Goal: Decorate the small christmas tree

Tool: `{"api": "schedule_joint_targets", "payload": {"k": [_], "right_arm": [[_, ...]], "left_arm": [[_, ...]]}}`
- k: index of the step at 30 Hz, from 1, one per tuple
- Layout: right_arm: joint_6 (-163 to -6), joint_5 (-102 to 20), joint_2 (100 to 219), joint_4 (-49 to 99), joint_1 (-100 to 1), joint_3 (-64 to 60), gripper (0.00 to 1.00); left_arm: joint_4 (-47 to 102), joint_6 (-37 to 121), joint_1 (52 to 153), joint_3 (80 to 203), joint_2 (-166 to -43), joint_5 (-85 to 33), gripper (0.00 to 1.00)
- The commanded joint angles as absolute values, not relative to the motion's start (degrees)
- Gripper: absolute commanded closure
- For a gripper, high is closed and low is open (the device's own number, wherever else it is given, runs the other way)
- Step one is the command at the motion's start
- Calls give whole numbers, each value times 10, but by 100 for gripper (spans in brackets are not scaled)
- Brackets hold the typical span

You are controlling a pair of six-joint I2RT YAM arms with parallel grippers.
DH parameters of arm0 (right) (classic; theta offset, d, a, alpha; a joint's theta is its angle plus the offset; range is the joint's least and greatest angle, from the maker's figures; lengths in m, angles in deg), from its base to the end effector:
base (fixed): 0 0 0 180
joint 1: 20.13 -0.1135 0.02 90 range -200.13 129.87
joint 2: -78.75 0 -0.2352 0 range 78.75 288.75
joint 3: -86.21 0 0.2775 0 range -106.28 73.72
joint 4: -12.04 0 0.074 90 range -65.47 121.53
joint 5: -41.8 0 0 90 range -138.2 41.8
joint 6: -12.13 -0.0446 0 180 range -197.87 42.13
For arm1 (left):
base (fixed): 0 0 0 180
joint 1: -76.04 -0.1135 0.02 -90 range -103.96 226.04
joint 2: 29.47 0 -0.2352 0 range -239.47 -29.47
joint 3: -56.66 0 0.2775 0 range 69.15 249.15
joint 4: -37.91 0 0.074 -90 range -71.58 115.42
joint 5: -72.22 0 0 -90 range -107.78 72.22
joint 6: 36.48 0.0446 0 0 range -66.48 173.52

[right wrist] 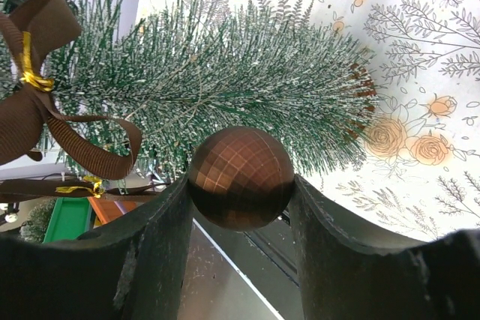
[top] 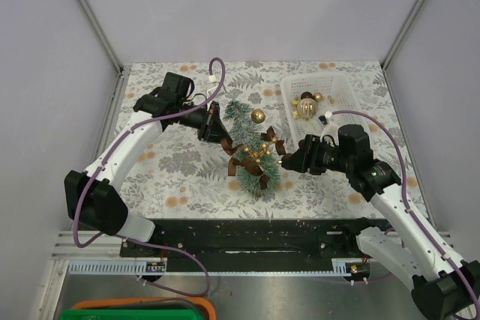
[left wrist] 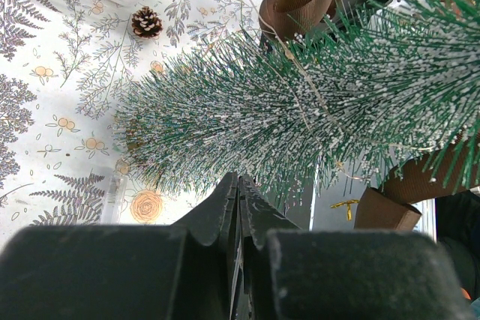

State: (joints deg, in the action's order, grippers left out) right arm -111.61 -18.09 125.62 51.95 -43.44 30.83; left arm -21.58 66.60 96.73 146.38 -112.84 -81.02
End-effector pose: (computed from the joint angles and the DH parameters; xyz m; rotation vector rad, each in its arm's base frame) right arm 0.2021 0.1115 0.2676 -0.1324 2.2490 1.1234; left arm 0.2900 -0.1521 0.3025 1.0787 1.9885 -1.4104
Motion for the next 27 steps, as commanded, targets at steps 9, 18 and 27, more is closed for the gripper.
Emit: {"api": "schedule_joint_targets", "payload": {"k": [9,18,27], "right_arm": [[-1123,-162,1252,478,-452,285,70],[-1121,-161,1252,486,-461,297,70],[-1113,-162,1248,500,-467,299,70]], "left_arm": [[-201,673,970,1475,-1127,-829,94],[-202,672,973,1475,-1130,-826,95],[-201,671,976,1479,-1132,-826,96]]}}
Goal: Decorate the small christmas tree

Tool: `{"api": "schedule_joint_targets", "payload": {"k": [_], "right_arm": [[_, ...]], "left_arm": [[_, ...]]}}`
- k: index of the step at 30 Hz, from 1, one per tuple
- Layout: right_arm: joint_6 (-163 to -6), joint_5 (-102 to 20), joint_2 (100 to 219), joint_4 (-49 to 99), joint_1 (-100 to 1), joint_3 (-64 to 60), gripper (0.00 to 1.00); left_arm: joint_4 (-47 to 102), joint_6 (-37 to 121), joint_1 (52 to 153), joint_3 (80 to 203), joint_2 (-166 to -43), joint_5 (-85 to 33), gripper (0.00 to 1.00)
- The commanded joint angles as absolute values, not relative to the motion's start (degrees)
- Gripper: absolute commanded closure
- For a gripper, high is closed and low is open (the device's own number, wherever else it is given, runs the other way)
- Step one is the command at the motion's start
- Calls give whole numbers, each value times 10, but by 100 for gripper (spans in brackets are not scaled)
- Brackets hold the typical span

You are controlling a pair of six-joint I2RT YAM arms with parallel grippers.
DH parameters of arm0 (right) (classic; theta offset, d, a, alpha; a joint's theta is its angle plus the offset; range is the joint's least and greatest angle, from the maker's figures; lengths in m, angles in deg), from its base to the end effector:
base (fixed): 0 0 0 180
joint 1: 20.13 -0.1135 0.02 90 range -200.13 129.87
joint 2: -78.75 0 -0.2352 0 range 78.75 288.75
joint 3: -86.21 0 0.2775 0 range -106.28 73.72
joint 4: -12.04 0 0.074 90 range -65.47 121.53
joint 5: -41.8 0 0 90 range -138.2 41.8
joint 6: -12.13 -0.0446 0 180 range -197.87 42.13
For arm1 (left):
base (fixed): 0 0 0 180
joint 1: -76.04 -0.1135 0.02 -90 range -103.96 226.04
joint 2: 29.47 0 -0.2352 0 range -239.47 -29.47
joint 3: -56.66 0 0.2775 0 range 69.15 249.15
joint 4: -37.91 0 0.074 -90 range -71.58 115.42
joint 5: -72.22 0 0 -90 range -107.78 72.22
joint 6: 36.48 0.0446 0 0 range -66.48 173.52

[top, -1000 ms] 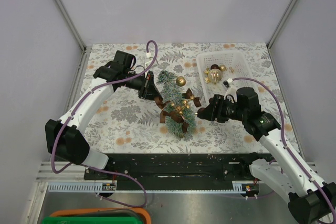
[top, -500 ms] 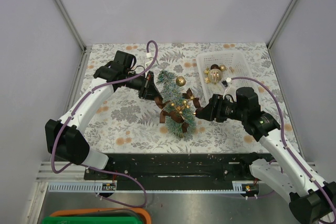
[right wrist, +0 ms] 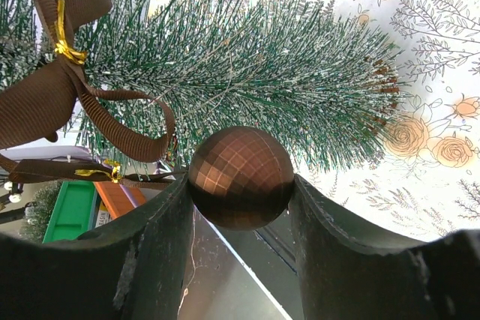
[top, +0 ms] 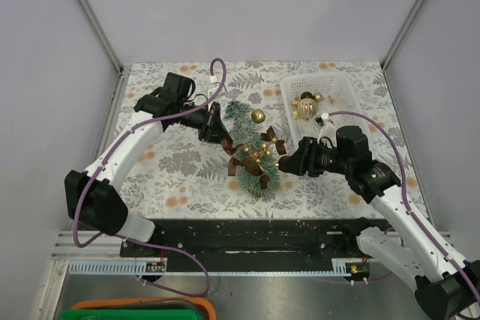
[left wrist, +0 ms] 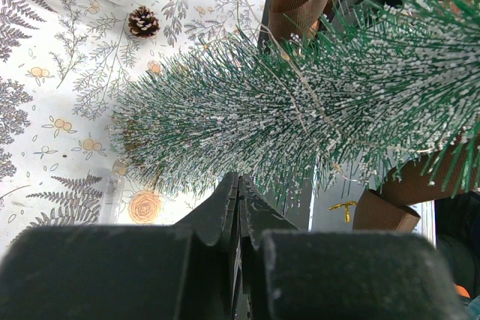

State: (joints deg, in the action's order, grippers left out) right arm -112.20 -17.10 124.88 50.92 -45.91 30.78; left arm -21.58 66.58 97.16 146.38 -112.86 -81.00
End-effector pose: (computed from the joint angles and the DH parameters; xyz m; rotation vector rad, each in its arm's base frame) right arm 0.1957 0.1201 0.2725 -0.1920 2.2266 1.1747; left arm 0.2890 -0.1543 0.3024 1.0868 1.9873 -1.4142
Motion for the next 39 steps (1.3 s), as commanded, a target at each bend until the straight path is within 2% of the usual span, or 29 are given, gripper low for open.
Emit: {"api": "schedule_joint_targets", "payload": {"k": [1,24,39], "right_arm": [[-1111,-163,1252,499,-468,298,70],[-1086,-180,1298,454,-468,282,71],[-1090,-230,1273,453,-468,298,73]], "left_arm": [[-201,670,977,1482,-1131,-825,96],[-201,671,977,1483,-1132,-819,99],[-213,678,979,1495,-1132,-819,100]]}}
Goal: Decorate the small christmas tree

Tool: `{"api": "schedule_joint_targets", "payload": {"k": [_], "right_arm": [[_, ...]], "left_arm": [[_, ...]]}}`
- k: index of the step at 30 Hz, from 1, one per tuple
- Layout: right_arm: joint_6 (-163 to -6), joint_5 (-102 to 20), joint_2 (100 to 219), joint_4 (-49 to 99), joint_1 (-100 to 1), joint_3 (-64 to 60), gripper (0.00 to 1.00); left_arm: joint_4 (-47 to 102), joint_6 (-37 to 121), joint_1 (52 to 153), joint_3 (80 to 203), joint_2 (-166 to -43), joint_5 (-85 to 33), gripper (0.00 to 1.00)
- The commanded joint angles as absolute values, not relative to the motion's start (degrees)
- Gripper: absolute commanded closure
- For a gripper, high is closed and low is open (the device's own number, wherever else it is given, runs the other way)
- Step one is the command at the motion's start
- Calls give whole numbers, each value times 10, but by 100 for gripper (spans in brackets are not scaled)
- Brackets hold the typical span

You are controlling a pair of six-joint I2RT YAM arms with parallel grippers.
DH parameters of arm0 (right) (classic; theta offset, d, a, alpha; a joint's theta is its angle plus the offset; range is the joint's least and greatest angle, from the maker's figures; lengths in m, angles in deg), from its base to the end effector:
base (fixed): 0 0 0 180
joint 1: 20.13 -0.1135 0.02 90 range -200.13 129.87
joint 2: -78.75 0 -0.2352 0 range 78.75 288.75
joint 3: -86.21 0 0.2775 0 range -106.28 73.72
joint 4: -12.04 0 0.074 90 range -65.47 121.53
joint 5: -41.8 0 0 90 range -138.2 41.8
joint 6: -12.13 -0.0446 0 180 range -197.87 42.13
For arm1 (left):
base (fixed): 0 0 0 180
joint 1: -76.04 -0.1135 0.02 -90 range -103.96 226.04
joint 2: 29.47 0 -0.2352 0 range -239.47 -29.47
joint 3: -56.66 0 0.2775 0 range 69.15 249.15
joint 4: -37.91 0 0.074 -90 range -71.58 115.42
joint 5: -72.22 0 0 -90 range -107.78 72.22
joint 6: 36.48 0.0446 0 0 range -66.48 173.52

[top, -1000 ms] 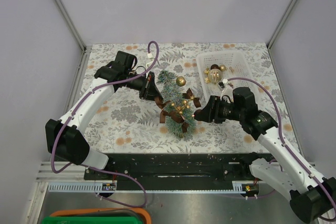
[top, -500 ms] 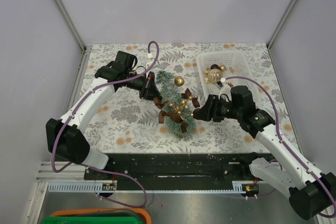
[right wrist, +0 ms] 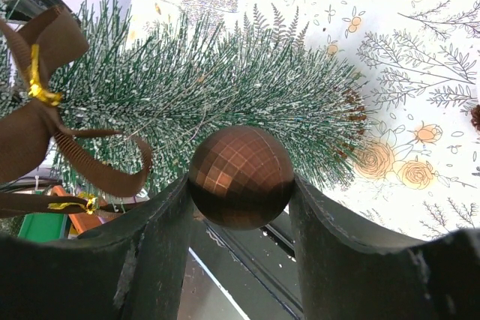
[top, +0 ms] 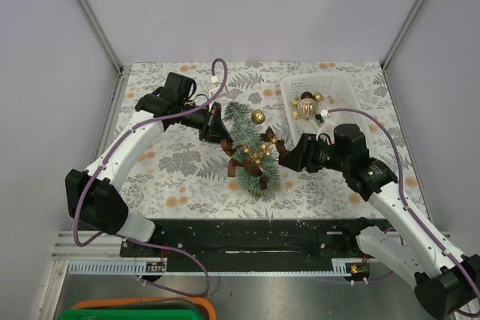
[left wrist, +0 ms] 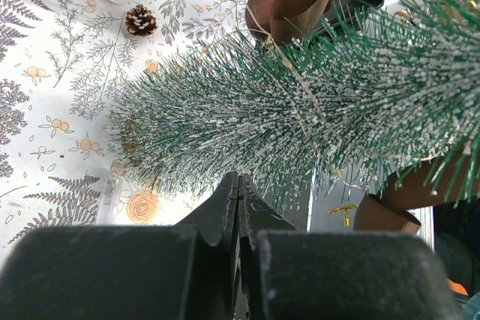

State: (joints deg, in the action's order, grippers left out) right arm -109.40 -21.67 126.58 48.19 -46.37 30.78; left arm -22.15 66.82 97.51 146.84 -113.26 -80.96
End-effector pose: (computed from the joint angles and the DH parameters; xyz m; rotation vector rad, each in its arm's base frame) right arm 0.2040 0.1228 0.2701 -0.2043 2.1894 1.0747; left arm 0.2889 -0.1564 0.3024 1.0944 1.9914 -1.4183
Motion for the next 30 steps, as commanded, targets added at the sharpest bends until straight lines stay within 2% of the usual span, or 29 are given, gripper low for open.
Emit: {"api": "schedule_joint_targets", "payload": {"k": [1,9,17,30], "right_arm": [[-1092,-229,1275,447,-468,299,73],[-1100,-231,1291,409,-468,335,75],[-1104,-238,1252,440,-468,385,75],[-1119,-204,1230,463,-489,382,75]], "left_arm": [[-214,678,979,1494,-1131,-819,100],[-214,675,981,1497,-1131,-819,100],[-214,676,983,1497,-1136,-819,100],[-214,674,986,1497,-1132,-815,100]]}}
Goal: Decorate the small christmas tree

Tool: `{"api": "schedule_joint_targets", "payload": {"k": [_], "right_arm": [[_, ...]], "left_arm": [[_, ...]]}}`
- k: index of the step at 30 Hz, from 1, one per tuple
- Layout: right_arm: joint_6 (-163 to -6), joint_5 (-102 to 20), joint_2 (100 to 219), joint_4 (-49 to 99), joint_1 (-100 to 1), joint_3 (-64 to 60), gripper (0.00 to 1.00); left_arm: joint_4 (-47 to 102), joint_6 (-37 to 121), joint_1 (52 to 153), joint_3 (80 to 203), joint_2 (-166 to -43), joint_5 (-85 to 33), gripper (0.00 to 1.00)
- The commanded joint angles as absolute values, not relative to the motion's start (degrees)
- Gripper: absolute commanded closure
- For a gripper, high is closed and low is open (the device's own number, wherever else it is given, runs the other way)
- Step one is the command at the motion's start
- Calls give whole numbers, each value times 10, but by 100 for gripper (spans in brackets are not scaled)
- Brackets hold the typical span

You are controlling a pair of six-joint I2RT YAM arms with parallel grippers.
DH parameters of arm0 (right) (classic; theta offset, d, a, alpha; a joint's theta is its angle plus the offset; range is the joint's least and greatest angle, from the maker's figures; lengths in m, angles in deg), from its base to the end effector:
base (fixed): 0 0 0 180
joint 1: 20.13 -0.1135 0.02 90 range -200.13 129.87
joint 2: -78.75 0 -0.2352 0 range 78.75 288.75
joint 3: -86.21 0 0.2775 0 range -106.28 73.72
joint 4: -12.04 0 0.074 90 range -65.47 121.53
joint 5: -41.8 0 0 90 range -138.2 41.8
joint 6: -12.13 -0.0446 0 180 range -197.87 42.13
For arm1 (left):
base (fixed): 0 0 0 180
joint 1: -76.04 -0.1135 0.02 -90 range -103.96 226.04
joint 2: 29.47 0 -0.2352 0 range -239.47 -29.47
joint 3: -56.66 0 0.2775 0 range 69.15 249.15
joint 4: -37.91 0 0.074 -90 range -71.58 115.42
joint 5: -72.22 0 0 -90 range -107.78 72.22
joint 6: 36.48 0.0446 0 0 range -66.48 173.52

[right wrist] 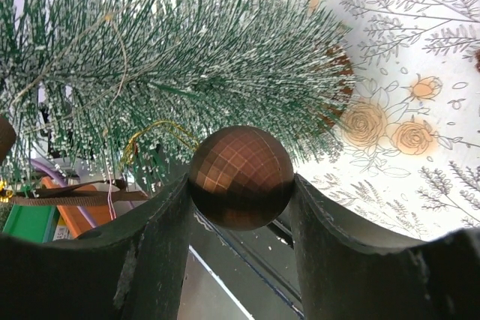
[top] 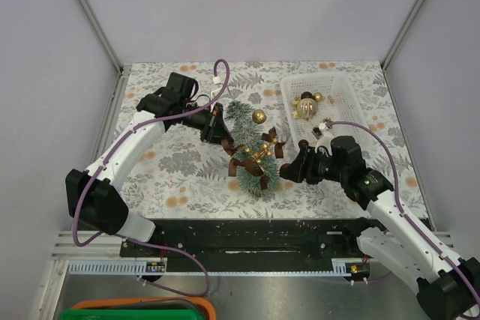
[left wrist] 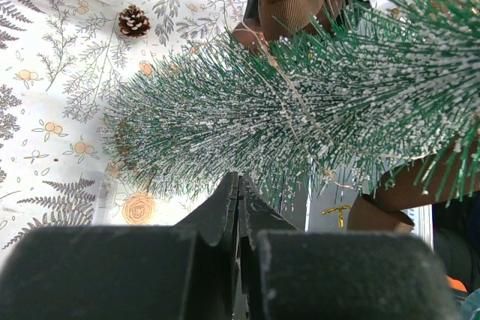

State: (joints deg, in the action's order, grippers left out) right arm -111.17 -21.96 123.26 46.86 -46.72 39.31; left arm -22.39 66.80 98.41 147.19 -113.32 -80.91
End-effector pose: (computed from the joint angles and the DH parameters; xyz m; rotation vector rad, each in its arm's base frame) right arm 0.1931 0.1187 0.2288 -0.1565 2.2709 1.0752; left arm 0.2866 -0.1610 0.3038 1.1122 1.9869 -1.4251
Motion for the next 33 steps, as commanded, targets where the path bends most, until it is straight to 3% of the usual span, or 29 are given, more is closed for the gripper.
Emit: {"api": "schedule_joint_targets", "payload": {"k": [1,6,33], "right_arm": [[-1120,-205,1233,464,-498,380,74],[-1119,-234,1252,469,-540,357,74],[-1093,-321,1215,531,-541,269,73]], "left_arm": [[-214,674,986,1497,-1131,-816,100],[-215,673,987,1498,-1132,-814,100],[-215,677,988,1492,-1128,-814,100]]}}
